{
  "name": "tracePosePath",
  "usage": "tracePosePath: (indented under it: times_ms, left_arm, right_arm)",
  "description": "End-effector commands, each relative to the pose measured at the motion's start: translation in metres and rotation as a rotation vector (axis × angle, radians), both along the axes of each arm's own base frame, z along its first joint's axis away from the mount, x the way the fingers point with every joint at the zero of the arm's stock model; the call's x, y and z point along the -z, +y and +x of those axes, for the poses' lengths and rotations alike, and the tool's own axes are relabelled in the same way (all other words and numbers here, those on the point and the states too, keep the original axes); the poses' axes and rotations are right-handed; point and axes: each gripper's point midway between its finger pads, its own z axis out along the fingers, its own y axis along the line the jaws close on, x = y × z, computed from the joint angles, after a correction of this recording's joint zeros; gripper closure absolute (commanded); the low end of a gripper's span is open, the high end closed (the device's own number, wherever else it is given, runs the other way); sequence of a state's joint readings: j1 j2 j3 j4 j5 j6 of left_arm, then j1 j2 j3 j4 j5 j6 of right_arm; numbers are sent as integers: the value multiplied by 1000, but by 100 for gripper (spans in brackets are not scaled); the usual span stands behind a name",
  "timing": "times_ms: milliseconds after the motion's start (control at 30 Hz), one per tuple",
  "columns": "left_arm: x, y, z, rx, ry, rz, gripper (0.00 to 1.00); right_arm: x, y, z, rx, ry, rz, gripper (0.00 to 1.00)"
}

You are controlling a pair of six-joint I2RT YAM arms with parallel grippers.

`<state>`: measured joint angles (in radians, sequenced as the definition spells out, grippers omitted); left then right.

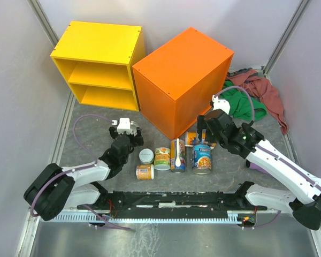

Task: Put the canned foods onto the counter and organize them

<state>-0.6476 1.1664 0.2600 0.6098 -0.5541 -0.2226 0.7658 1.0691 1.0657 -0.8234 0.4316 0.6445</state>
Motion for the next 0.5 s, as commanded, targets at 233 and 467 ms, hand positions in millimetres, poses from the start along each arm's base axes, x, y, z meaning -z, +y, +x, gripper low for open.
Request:
tracePosePath:
  times_ms: [233, 467]
  left_arm:
    - [-16, -1, 20, -42, -100, 15, 4]
    - [-27, 0, 26, -60, -139, 10, 69]
  right_arm:
    - [-13, 3, 12, 5, -65, 0, 7]
    - [-15, -2, 10, 8, -68, -18, 7]
